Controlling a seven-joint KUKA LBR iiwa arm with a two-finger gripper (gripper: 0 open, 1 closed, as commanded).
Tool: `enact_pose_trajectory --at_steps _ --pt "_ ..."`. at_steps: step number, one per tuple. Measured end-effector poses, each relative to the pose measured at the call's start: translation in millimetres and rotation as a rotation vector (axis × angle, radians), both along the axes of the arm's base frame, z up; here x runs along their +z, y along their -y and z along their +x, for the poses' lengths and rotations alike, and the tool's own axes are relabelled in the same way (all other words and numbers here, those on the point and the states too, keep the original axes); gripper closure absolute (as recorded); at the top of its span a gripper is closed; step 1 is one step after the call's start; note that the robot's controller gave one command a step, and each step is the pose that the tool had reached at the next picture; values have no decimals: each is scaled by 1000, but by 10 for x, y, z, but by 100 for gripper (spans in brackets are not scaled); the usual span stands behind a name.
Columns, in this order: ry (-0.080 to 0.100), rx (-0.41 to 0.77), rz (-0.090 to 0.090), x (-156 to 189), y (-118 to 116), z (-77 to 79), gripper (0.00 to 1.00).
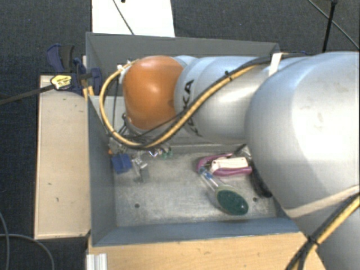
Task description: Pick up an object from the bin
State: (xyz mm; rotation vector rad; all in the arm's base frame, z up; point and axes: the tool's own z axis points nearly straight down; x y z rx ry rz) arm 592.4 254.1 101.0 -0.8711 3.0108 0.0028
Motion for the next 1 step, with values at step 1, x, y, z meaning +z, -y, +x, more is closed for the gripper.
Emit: enact_pose_trajectory --at_steps 1 --pt "2 -42 5 -282 -28 5 0"
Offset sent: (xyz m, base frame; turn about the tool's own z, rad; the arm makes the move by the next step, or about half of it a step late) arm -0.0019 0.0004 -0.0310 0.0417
